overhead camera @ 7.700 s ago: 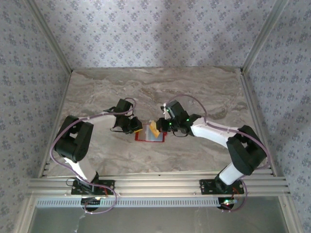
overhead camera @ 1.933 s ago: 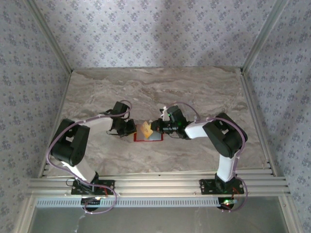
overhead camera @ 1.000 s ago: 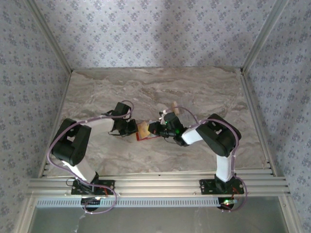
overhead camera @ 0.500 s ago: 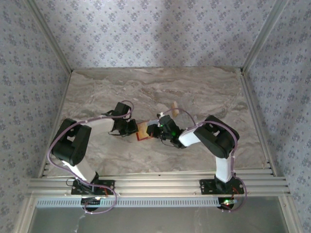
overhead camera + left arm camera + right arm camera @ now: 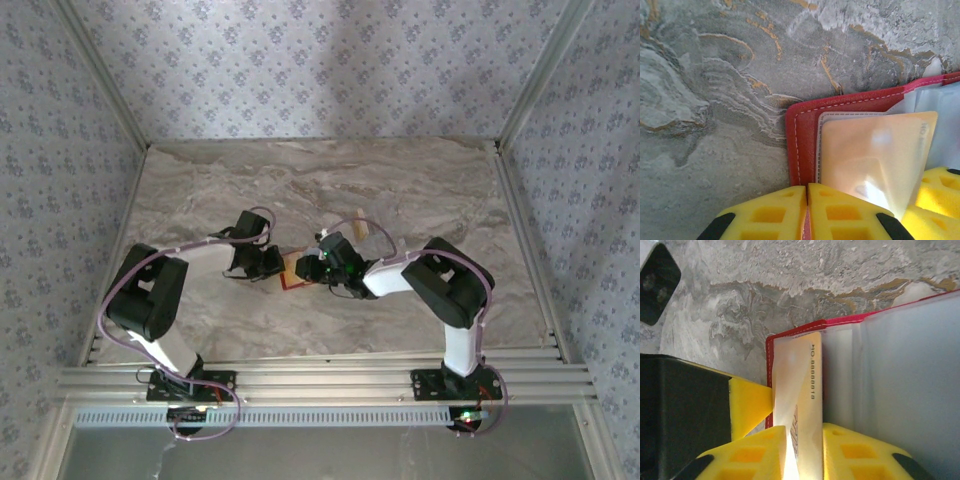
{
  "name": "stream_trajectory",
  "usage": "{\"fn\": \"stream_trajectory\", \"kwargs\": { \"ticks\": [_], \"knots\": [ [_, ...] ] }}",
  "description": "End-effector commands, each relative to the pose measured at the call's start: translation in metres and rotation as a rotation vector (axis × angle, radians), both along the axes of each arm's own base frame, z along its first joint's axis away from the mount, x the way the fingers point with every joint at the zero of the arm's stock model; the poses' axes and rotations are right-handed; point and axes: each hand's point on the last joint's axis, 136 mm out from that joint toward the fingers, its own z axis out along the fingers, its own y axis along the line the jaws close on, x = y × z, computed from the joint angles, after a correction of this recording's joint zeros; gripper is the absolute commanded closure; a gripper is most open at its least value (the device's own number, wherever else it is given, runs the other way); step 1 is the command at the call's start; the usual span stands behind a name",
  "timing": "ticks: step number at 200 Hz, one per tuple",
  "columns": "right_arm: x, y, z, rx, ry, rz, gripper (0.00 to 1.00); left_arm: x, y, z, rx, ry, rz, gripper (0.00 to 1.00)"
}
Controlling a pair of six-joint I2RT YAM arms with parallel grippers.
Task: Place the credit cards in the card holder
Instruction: Insert the credit card into the card slot.
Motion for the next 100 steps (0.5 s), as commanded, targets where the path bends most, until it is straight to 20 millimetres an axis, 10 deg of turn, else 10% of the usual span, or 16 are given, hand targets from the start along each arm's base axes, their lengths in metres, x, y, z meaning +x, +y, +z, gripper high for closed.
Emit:
{"fn": "stream_trajectory", "kwargs": {
  "ticks": [1, 100],
  "knots": [
    [-0.023, 0.008, -0.004, -0.052, 0.048, 0.091, 0.71, -0.021, 0.009, -0.026, 0.054, 0.088, -0.022, 0.87],
    [-0.023, -0.009, 0.015, -0.297, 0.026, 0.162, 0.45, -0.019, 0.014, -0.023, 0.039, 0.083, -0.008, 0.86]
  ]
}}
